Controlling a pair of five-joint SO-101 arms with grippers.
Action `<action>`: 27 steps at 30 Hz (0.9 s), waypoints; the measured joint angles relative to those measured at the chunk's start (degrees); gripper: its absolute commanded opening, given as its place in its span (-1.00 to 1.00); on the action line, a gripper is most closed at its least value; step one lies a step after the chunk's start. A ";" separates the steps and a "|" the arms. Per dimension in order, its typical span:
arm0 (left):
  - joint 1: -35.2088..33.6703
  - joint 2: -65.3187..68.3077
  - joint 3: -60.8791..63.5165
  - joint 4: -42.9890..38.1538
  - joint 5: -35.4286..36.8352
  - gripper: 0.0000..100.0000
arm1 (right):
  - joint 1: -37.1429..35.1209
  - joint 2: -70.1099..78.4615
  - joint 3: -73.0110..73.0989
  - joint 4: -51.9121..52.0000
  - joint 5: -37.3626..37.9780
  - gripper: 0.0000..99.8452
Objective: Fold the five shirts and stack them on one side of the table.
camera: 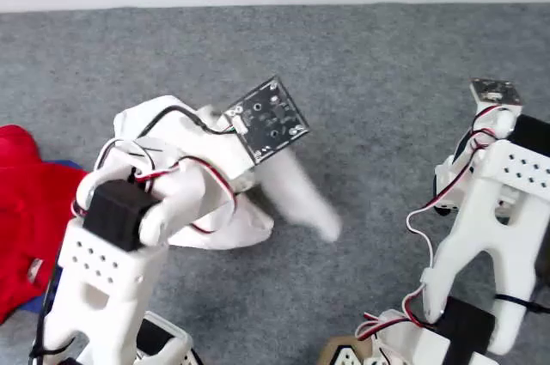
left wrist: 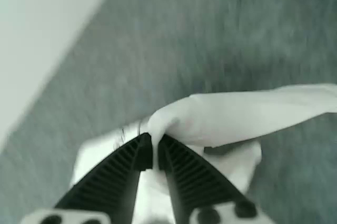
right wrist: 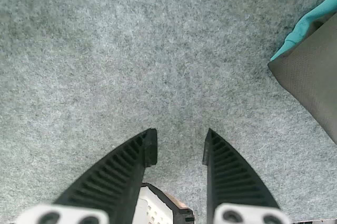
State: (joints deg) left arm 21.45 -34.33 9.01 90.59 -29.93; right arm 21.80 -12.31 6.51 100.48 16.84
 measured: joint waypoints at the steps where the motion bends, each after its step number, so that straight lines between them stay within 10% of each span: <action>1: -2.20 -0.18 1.67 1.67 -1.76 -0.99 | 0.00 0.00 0.00 0.00 0.00 -0.71; 10: -32.88 -0.35 10.90 4.66 -21.36 -0.99 | -0.09 0.00 0.00 0.00 0.00 -0.71; 18: -63.38 -0.35 24.09 -11.43 -37.80 -0.99 | -0.09 0.00 0.00 0.00 0.00 -0.71; 27: -75.52 -0.35 32.70 -21.89 -38.86 -0.80 | -0.79 0.00 0.00 0.00 0.00 -0.71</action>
State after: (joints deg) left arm -54.07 -34.68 41.71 68.70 -68.79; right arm 21.01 -12.31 6.51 100.48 16.84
